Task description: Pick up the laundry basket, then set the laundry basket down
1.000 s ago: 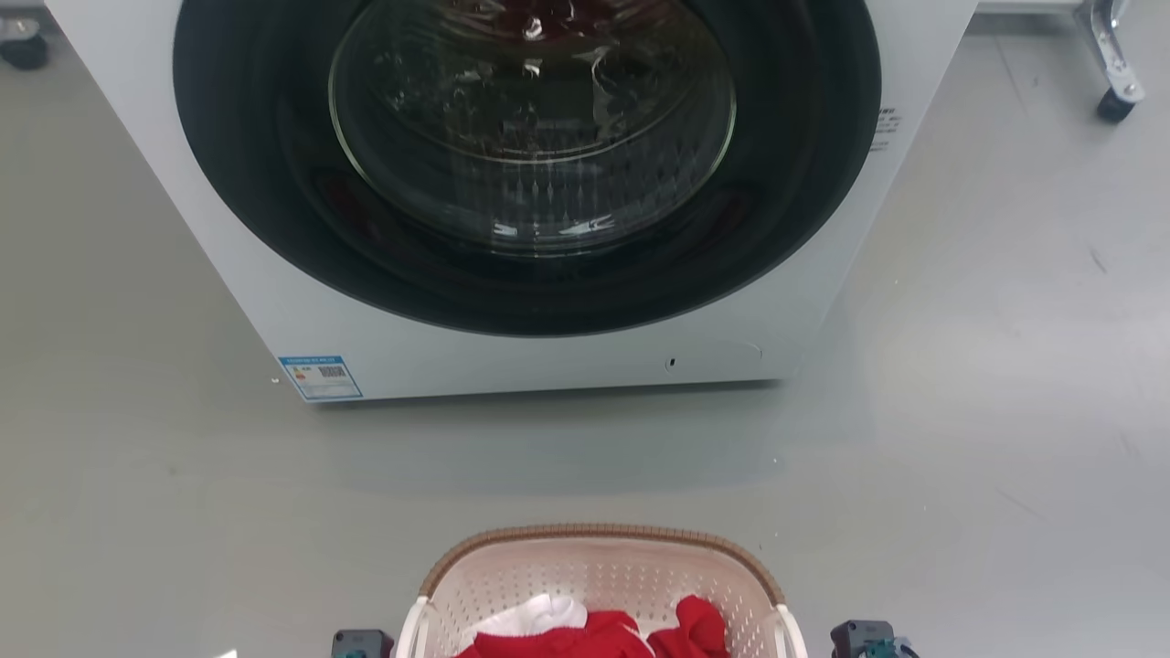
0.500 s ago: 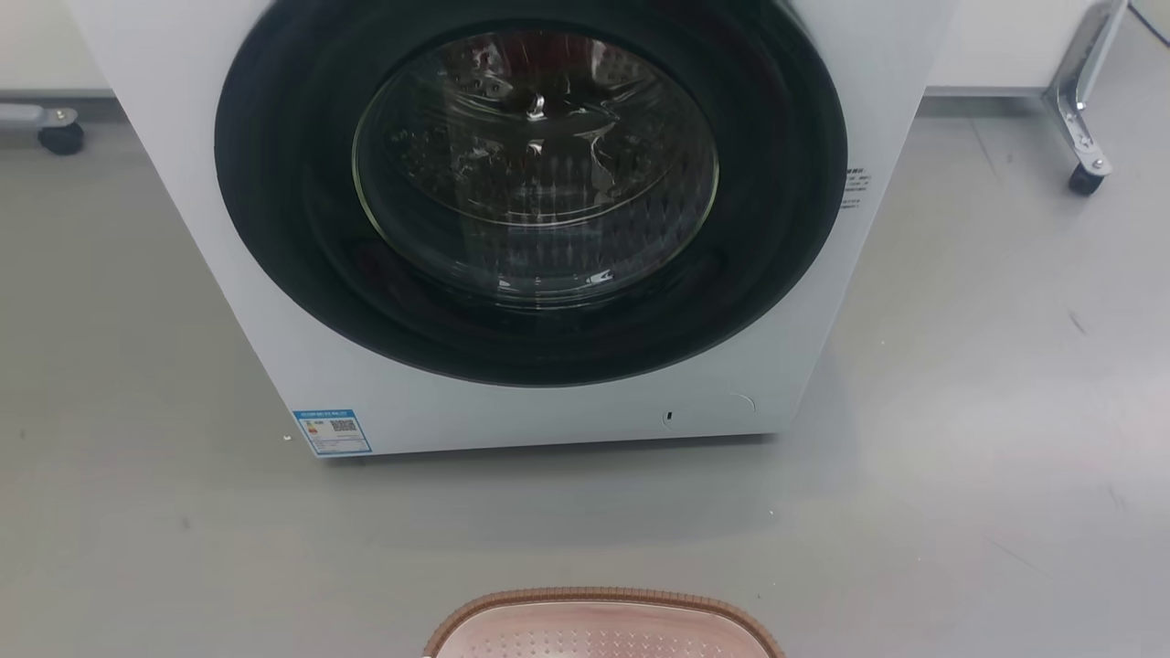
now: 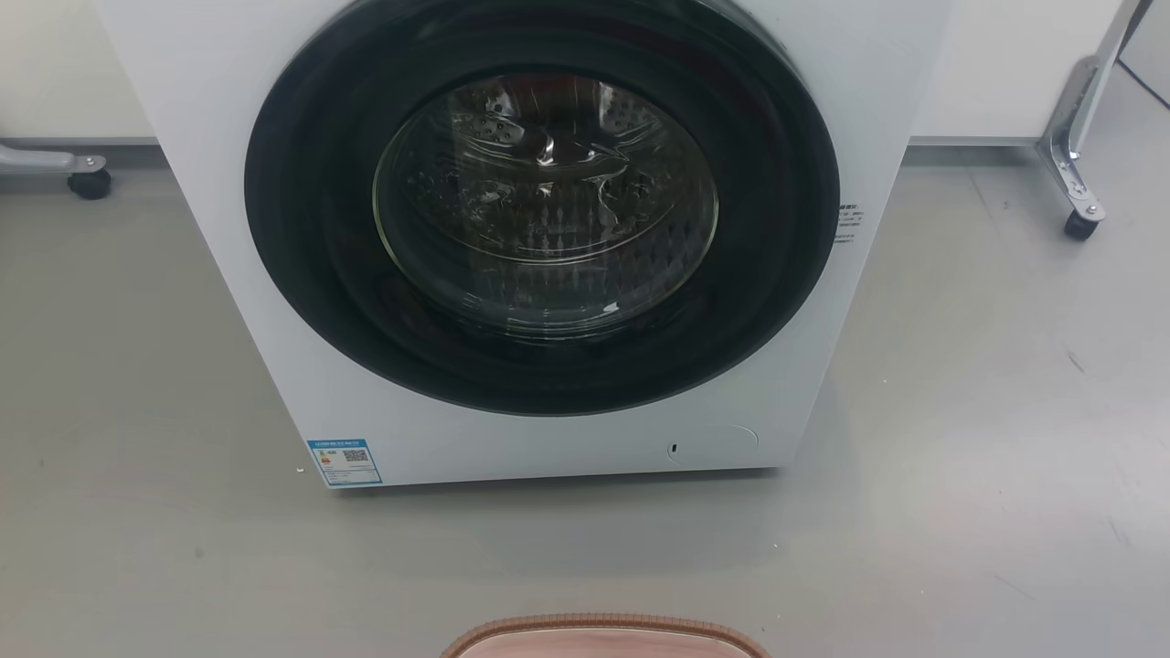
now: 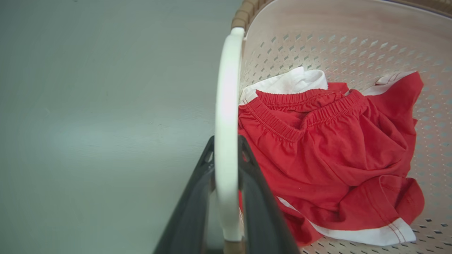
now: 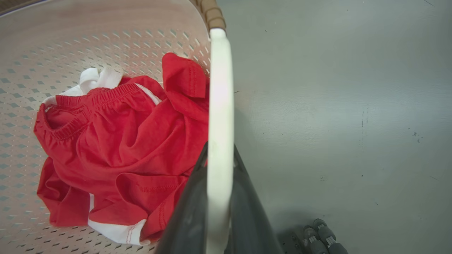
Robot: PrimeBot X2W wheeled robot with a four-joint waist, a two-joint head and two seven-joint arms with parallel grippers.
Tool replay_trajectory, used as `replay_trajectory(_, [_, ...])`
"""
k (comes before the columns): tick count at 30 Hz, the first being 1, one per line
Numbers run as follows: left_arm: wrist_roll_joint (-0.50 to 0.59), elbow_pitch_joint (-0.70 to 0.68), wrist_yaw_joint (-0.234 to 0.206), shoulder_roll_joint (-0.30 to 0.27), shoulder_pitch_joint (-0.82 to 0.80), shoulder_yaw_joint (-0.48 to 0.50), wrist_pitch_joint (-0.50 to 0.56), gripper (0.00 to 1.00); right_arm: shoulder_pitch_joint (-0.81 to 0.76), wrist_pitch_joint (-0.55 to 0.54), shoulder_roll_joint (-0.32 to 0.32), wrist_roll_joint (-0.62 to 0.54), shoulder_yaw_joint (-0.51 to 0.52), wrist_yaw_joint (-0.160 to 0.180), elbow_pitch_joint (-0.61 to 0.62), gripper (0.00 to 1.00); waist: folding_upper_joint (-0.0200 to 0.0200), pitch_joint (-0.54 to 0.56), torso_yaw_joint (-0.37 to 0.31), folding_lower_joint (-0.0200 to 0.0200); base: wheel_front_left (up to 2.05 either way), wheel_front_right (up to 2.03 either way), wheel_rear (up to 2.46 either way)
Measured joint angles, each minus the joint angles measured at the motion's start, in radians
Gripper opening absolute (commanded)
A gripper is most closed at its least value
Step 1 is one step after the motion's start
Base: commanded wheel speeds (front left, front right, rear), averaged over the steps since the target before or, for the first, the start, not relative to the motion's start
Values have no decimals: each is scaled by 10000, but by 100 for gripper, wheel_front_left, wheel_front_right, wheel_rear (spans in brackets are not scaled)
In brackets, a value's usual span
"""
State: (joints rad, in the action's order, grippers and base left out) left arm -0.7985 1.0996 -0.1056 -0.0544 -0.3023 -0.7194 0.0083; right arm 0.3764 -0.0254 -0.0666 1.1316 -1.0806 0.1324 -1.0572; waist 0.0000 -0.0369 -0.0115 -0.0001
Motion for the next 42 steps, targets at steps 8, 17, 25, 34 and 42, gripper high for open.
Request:
replay_trajectory(8, [-102,25,-15,-4,0,-121,0,0,1,0,-2,150,-159,0,-21,0,1,105,13,0,0,0,0])
replay_trajectory(17, [-244,73,-90,-4,-1,-291,-13,0,1,6,-4,301,-313,0,-44,0,1,133,-4,0,0,0,0])
replay_trajectory(25, [-330,92,-102,-8,-6,-407,-15,0,6,86,-6,504,-422,0,-54,0,1,75,-2,0,0,0,0])
replay_trajectory(34, [-535,144,-171,-19,-508,-418,-31,0,546,94,-12,608,-460,0,-54,0,1,-400,1,2,0,0,0])
replay_trajectory(42, [-537,234,-176,-4,-1710,-265,-61,0,1859,182,-12,604,-370,2,-253,0,1,-1181,-6,3,0,0,0])
